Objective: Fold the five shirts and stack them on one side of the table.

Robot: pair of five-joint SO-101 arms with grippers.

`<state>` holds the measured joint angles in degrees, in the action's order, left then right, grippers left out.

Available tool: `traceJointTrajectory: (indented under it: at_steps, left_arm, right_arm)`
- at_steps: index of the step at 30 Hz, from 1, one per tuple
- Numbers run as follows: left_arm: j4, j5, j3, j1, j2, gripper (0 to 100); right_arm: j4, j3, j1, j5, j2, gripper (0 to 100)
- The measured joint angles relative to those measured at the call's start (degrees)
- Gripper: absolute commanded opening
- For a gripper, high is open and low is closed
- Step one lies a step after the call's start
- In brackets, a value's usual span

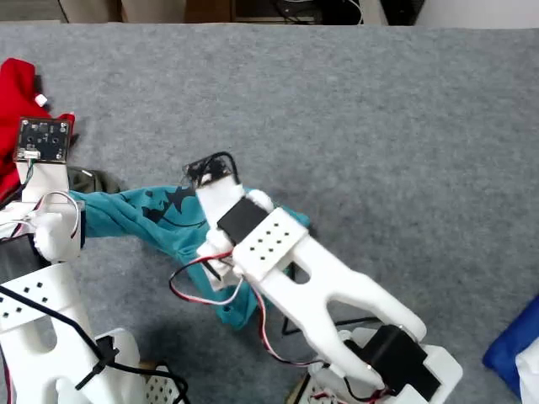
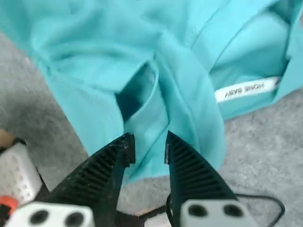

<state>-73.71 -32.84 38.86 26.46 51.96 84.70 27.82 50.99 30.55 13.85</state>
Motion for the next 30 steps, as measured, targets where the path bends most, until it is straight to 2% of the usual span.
traceJointTrajectory:
  at_steps: [7,12,23,30]
  left_arm:
    - [0.0,0.0,0.0,0.0,0.0,2]
    - [0.0,0.0,0.0,0.0,0.0,2]
    - [-1.4,0.0,0.0,0.0,0.0,2]
    - [-1.4,0.0,0.0,0.0,0.0,2]
  right_arm:
    - [0.6,0.4,3.7,0.2,0.0,11.6]
    - [-3.0,4.5,8.3,1.4,0.0,11.6]
    - [-4.8,8.5,12.0,1.4,0.0,11.6]
    - [-11.9,10.5,16.1,1.4,0.0,11.6]
